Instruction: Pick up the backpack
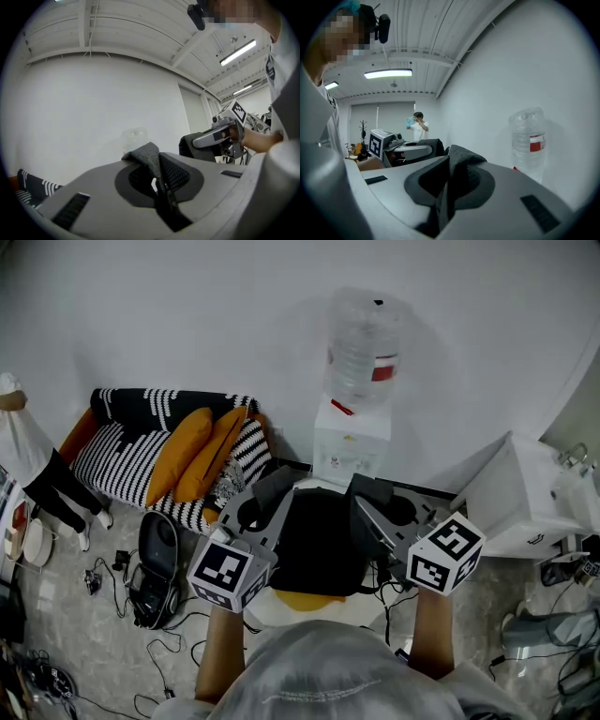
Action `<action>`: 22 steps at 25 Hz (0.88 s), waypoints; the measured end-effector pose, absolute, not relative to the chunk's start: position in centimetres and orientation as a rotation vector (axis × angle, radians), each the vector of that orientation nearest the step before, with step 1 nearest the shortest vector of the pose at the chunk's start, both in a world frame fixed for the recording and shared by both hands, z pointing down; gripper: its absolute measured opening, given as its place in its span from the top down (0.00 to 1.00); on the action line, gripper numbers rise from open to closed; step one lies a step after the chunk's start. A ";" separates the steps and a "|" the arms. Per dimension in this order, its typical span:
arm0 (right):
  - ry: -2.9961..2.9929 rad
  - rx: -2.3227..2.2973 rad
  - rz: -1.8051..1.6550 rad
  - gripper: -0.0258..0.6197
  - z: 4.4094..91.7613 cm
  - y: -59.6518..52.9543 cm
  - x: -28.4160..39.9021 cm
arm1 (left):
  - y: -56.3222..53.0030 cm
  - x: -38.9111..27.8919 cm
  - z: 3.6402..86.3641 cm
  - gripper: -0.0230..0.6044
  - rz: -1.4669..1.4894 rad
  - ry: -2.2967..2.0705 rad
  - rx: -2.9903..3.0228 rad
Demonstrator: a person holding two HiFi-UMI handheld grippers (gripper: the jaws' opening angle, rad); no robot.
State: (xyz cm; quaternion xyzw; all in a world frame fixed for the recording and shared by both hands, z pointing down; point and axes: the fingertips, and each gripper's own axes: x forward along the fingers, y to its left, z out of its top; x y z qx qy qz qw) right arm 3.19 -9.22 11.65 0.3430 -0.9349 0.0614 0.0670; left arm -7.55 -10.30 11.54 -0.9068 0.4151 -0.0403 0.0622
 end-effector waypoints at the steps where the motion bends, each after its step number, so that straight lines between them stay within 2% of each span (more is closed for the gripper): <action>1: -2.815 1.032 0.178 0.91 11.6 -9.1 3.1 | -10.2 -7.5 11.5 0.89 -0.120 1.254 -2.740; 22: -2.819 1.008 0.208 0.91 12.5 -9.3 2.6 | -10.1 -7.7 11.4 0.89 -0.132 1.233 -2.767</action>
